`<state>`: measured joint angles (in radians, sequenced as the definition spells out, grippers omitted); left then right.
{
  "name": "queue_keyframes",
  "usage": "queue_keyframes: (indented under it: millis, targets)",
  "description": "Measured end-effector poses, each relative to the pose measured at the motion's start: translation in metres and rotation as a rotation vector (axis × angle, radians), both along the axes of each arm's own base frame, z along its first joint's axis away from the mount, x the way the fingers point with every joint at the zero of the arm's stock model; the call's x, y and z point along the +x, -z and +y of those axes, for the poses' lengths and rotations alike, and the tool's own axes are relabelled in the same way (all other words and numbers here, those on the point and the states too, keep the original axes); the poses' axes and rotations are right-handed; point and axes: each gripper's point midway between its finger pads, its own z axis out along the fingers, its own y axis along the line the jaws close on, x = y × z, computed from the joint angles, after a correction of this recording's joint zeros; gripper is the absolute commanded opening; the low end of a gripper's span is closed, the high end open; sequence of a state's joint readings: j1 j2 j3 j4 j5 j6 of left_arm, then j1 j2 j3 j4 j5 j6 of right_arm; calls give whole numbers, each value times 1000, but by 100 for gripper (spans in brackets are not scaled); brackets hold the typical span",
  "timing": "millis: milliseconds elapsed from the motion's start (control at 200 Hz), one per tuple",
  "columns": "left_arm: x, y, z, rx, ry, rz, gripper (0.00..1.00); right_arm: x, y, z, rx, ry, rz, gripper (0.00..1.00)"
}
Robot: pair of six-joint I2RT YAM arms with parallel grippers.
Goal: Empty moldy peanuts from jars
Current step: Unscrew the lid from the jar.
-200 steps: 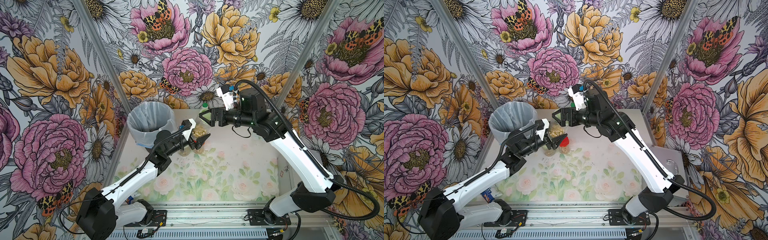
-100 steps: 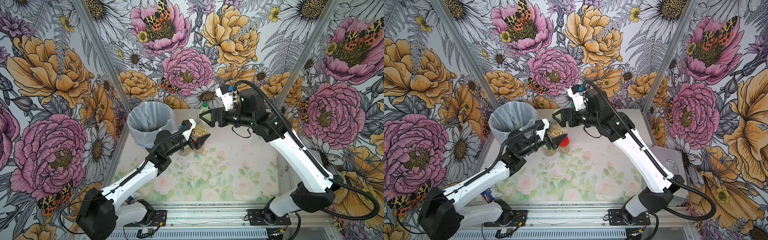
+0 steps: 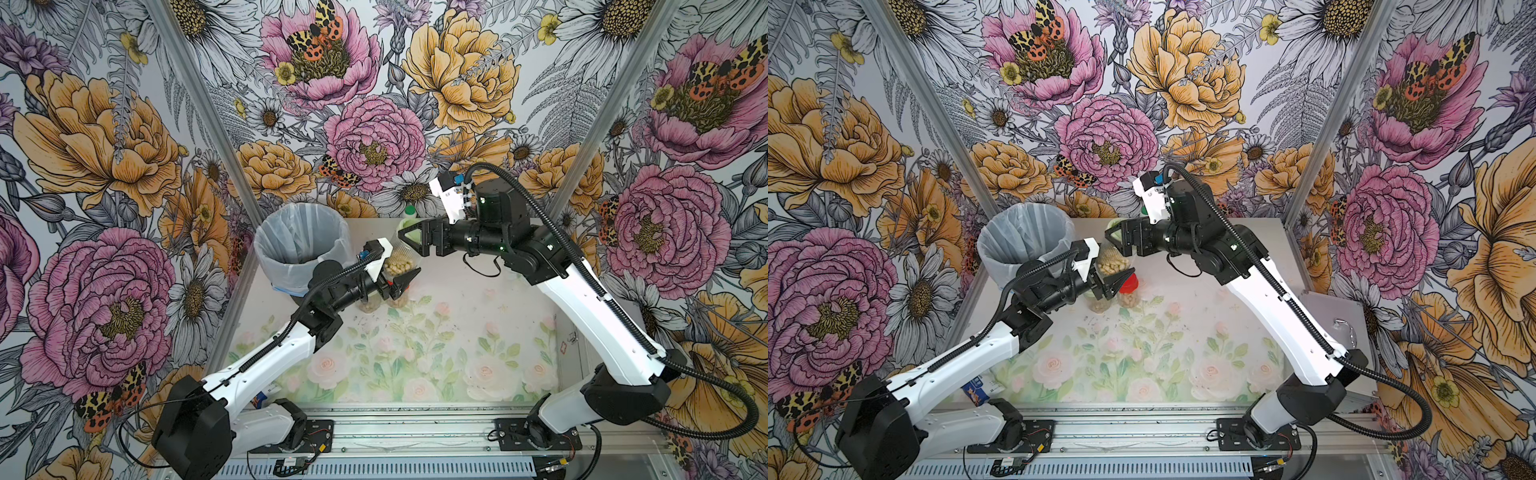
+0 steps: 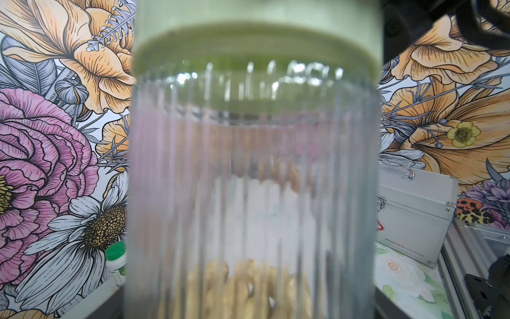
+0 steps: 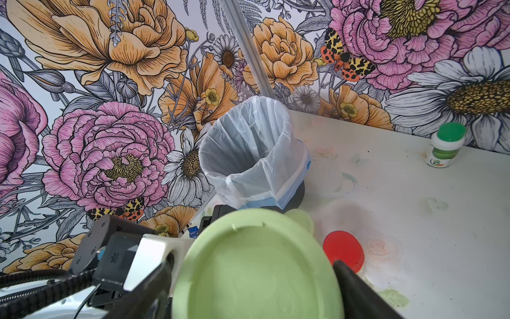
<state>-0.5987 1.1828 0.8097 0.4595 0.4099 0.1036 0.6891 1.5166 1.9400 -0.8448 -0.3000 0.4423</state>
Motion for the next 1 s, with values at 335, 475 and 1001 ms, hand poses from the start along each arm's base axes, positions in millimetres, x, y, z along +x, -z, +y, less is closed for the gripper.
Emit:
queue_keyframes:
  millis: [335, 475, 1001]
  targets:
    - [-1, 3, 0, 11, 3, 8, 19, -2, 5, -1, -23, -8, 2, 79]
    - [-1, 5, 0, 20, 5, 10, 17, -2, 6, -2, -35, -13, -5, 77]
    - [-9, 5, -3, 38, 44, -5, 16, -16, 2, 0, -142, -178, -186, 75]
